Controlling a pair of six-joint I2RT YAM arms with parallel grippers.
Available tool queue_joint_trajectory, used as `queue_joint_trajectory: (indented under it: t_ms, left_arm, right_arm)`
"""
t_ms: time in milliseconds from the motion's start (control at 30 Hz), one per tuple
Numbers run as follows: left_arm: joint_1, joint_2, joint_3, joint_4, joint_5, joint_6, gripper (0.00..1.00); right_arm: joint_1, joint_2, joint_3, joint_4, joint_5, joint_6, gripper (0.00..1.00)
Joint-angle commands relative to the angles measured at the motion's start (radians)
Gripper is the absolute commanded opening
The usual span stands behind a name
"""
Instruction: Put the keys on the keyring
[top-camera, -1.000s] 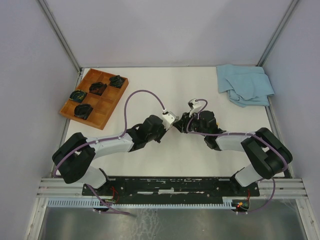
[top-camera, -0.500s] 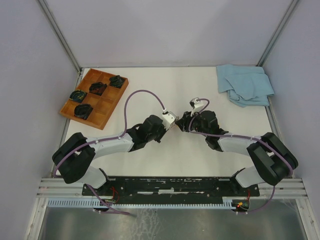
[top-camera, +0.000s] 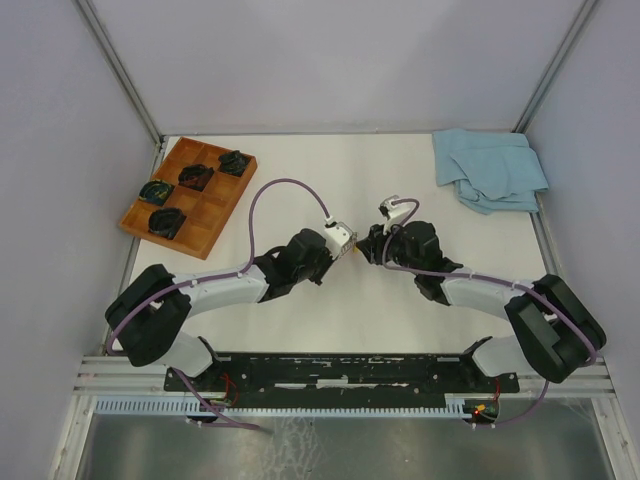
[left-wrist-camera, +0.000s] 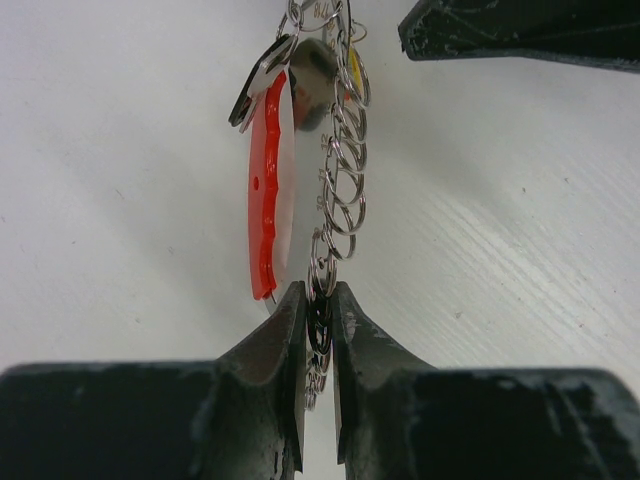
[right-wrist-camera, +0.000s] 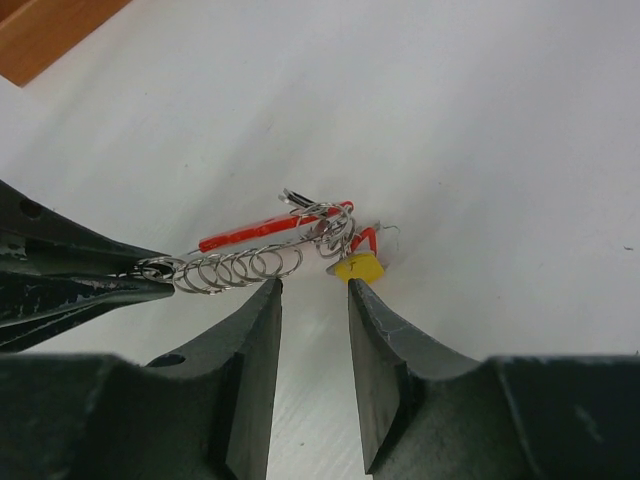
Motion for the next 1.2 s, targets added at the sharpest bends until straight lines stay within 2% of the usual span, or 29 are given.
queue_joint_trajectory:
  t_ms: [0, 267, 500, 733, 900, 1167]
  left_arm:
    - [-0.006, 0.027, 0.024, -0.059, 0.006, -0.054, 0.03]
    - [-0.006, 0.023, 0.028, -0.067, 0.007, -0.058, 0.03]
    - [-0.005, 0.024, 0.028, -0.067, 0.013, -0.057, 0.03]
    - [-0.005, 0.019, 0.028, -0.074, 0.012, -0.053, 0.03]
    - [-0.005, 0.020, 0.029, -0.075, 0.014, -0.051, 0.03]
    - [-0.006, 0.025, 0.032, -0.078, 0.014, -0.051, 0.03]
  right_arm:
    - [0.002, 0.016, 0.005, 0.058, -0.063, -0.046, 0.40]
    - [0.030, 0.019, 0.017, 0.076, -0.098, -0.061, 0.45]
    - [0.067, 0.086, 0.051, 0.082, -0.045, -0.066, 0.44]
    - [0.068, 0.061, 0.016, 0.106, 0.080, -0.068, 0.32]
    - [0.067, 0.027, -0.004, 0.127, 0.117, -0.071, 0.30]
    - [0.072, 0.049, 0.007, 0.142, -0.014, -0.093, 0.35]
